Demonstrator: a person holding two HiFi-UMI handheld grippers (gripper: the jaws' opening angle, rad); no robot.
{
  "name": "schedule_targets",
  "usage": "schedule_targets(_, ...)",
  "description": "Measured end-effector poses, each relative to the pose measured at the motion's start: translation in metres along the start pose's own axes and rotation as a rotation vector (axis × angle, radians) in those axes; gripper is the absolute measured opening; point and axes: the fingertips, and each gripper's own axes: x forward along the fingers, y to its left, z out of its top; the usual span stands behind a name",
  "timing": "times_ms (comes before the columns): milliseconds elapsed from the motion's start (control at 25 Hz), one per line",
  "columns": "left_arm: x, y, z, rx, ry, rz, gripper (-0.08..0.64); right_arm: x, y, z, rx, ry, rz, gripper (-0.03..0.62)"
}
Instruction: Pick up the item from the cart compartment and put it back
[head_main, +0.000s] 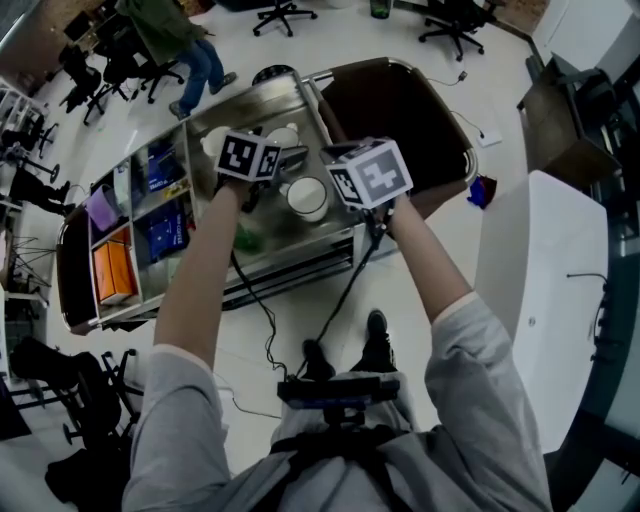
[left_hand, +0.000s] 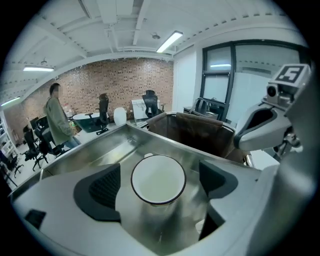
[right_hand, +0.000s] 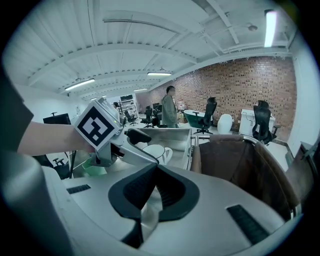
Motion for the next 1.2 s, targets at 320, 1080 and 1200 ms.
schedule_targets(320, -0.058, 0.000, 0.003, -0.001, -0.083, 0.062, 0.370, -0.015, 0.013, 0.001, -0.002, -0.023, -0.001, 0.009)
schedule_targets(1080, -0.224, -0.026, -0.088, -0.208, -0.360, 0.265, 0.000, -0.068, 0.090, -0.035, 0.011, -0.098, 0.068, 0.009)
schedule_targets(1200, -0.246, -0.033, -0.112, -0.245, -0.388, 0.294, 0.000, -0.076, 0.100, -0.051, 0.027, -0.117, 0.081, 0.009)
